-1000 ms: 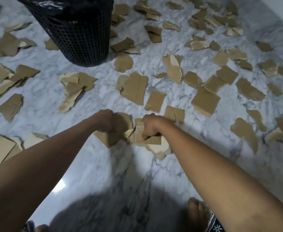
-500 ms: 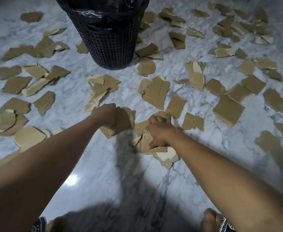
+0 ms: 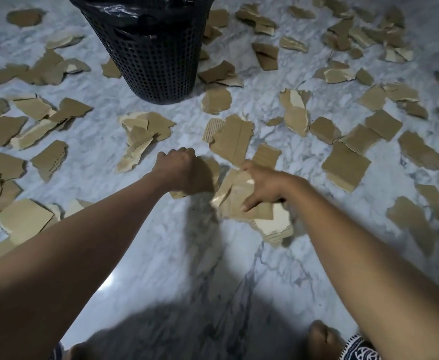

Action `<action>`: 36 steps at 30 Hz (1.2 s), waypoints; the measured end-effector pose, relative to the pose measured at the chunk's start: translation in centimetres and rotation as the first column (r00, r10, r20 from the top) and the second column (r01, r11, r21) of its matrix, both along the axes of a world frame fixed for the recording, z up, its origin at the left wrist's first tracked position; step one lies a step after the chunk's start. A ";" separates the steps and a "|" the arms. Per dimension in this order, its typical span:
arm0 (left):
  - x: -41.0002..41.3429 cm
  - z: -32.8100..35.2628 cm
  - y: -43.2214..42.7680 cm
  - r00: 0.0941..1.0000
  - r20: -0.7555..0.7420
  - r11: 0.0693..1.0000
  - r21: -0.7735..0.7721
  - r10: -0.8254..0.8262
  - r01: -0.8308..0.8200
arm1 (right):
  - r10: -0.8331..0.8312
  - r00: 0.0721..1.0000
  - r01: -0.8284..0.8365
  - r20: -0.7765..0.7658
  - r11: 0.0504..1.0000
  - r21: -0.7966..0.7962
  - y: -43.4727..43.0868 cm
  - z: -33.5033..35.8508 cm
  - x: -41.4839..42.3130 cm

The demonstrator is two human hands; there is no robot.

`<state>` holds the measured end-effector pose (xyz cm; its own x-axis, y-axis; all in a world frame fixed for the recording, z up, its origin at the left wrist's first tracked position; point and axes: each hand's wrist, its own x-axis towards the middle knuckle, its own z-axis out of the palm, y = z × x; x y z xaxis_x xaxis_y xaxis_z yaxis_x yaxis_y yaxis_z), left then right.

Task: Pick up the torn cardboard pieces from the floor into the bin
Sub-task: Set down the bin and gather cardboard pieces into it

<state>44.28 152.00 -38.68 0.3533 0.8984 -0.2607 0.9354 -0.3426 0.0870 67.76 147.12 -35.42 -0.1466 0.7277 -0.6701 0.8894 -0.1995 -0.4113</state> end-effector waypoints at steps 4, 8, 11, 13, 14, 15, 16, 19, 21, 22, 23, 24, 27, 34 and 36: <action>2.7 -0.3 -0.7 0.975 -0.004 0.974 0.039 -0.222 0.222 | -0.293 0.956 0.293 0.008 0.956 -0.026 0.8 2.7 7.8; 6.6 -0.8 -1.5 0.927 0.143 0.938 0.067 -0.346 0.340 | -0.448 0.893 0.449 0.044 0.893 -0.018 -0.2 -0.1 11.0; 9.3 -1.3 -1.8 0.884 0.135 0.893 0.111 -0.448 0.436 | -0.342 0.926 0.339 0.163 0.940 0.045 -0.5 -2.7 9.9; 11.0 -1.7 -1.9 0.861 0.072 0.864 0.044 -0.503 0.501 | -0.326 0.925 0.321 0.195 0.945 0.058 0.1 -3.4 9.6; 11.7 -1.9 -1.8 0.854 0.027 0.855 -0.005 -0.519 0.519 | -0.337 0.928 0.335 0.162 0.941 0.040 0.3 -3.5 9.5; 12.3 -2.0 -1.7 0.848 -0.007 0.847 -0.050 -0.530 0.529 | -0.338 0.932 0.339 0.127 0.941 0.015 0.4 -3.9 9.8; 12.9 -2.1 -1.5 0.842 -0.023 0.840 -0.087 -0.539 0.535 | -0.342 0.934 0.345 0.102 0.939 -0.010 0.4 -4.1 10.0; 13.7 -1.8 -1.2 0.817 0.013 0.809 -0.132 -0.576 0.572 | -0.433 0.897 0.436 0.090 0.900 -0.013 -0.2 -3.8 11.2; 13.5 -1.5 -1.2 0.814 0.046 0.808 -0.105 -0.578 0.580 | -0.501 0.859 0.502 0.107 0.864 0.018 -0.4 -3.4 12.6; 13.2 -1.3 -1.4 0.811 0.039 0.808 -0.078 -0.583 0.585 | -0.529 0.842 0.529 0.108 0.848 0.030 -0.2 -3.1 13.2; 12.8 -1.2 -1.7 0.805 0.014 0.803 -0.046 -0.594 0.594 | -0.560 0.825 0.559 0.080 0.829 0.031 0.2 -3.3 14.2; 12.3 -1.1 -2.1 0.797 -0.016 0.797 -0.015 -0.604 0.604 | -0.601 0.798 0.600 0.037 0.799 0.036 1.2 -4.5 16.0; 10.3 -1.5 -4.1 0.792 -0.074 0.793 0.020 -0.606 0.608 | -0.734 0.664 0.739 -0.143 0.673 -0.020 3.3 -2.9 15.2; 2.2 -2.7 -6.5 0.977 0.043 0.940 -0.266 -0.211 0.215 | -0.763 0.551 0.710 -0.338 0.642 -0.291 8.3 -1.1 2.2; 0.0 -2.4 -7.4 0.986 0.001 0.953 -0.255 -0.168 0.163 | -0.714 0.593 0.682 -0.372 0.691 -0.238 11.0 -5.3 1.1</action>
<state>44.26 144.64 -41.11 0.4836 0.7314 -0.4808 0.8700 -0.4618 0.1727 68.82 158.15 -40.70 0.1236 0.6832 -0.7197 0.2160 -0.7264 -0.6524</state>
